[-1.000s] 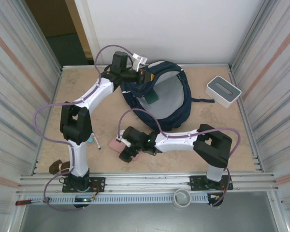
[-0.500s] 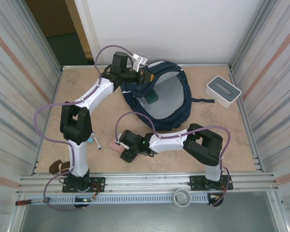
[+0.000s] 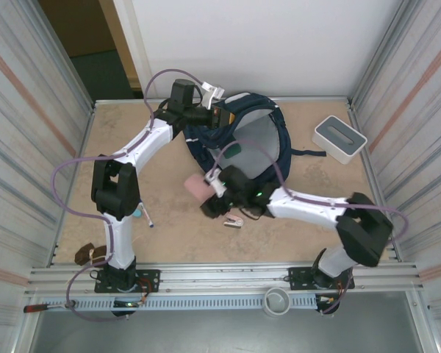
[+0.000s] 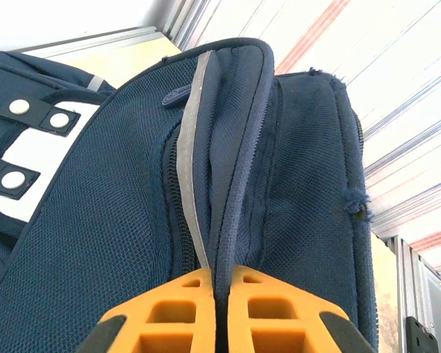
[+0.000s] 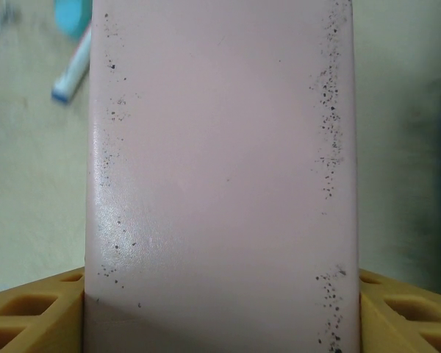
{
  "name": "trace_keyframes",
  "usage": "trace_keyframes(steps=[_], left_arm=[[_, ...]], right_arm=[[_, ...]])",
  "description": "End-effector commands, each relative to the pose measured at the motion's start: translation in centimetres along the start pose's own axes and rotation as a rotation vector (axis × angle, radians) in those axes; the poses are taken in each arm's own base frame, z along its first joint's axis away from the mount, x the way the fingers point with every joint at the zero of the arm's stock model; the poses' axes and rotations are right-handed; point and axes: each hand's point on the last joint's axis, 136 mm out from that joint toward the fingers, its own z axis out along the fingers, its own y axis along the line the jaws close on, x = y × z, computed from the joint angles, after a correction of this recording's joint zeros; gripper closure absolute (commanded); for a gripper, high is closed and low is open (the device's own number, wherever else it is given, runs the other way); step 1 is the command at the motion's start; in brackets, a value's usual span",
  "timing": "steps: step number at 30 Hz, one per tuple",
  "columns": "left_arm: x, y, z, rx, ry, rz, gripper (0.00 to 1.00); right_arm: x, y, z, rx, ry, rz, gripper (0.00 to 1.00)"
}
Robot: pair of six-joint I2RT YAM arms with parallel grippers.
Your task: Pack books, pencil case, and school supplies into a backpack
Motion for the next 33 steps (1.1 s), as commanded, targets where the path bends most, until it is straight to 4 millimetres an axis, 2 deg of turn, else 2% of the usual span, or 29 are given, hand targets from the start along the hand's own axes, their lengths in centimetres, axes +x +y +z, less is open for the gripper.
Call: trace_keyframes(steps=[1,5,7,10,13,18,22,27,30,33], left_arm=[[-2.8,-2.4,-1.7,0.030,-0.075,0.087,1.00],[-3.1,-2.7,-1.9,0.032,-0.083,0.090,1.00],[-3.2,-2.9,-2.0,0.035,-0.085,0.090,1.00],[-3.4,-3.1,-2.2,0.038,-0.088,0.091,1.00],[-3.4,-3.2,-2.2,0.041,-0.086,0.090,1.00],[-3.5,-3.4,-2.2,0.051,-0.084,0.084,1.00],[-3.6,-3.7,-2.3,0.055,-0.085,0.088,1.00],[-3.5,-3.7,-2.2,0.054,-0.082,0.087,1.00],[-3.5,-3.8,-2.1,0.055,-0.078,0.087,1.00],[-3.3,-3.8,-2.2,0.053,-0.074,0.092,1.00]], right_arm=[[-0.9,-3.1,-2.7,0.008,-0.050,0.151,0.45],[-1.0,-10.2,-5.0,0.138,-0.053,0.317,0.47],[-1.2,-13.1,-5.7,0.194,-0.059,0.369,0.48],[-1.6,-17.0,-6.0,0.270,-0.047,0.426,0.49],[-2.1,-20.0,-5.5,0.329,-0.029,0.452,0.49],[-3.4,-23.2,-3.2,0.380,-0.014,0.467,0.48],[-3.6,-25.4,-0.6,0.394,0.022,0.532,0.46],[-5.1,-27.5,1.4,0.427,-0.041,0.560,0.41],[-5.9,-28.3,1.8,0.451,-0.103,0.540,0.32],[-5.7,-28.1,1.4,0.453,-0.130,0.526,0.25]])
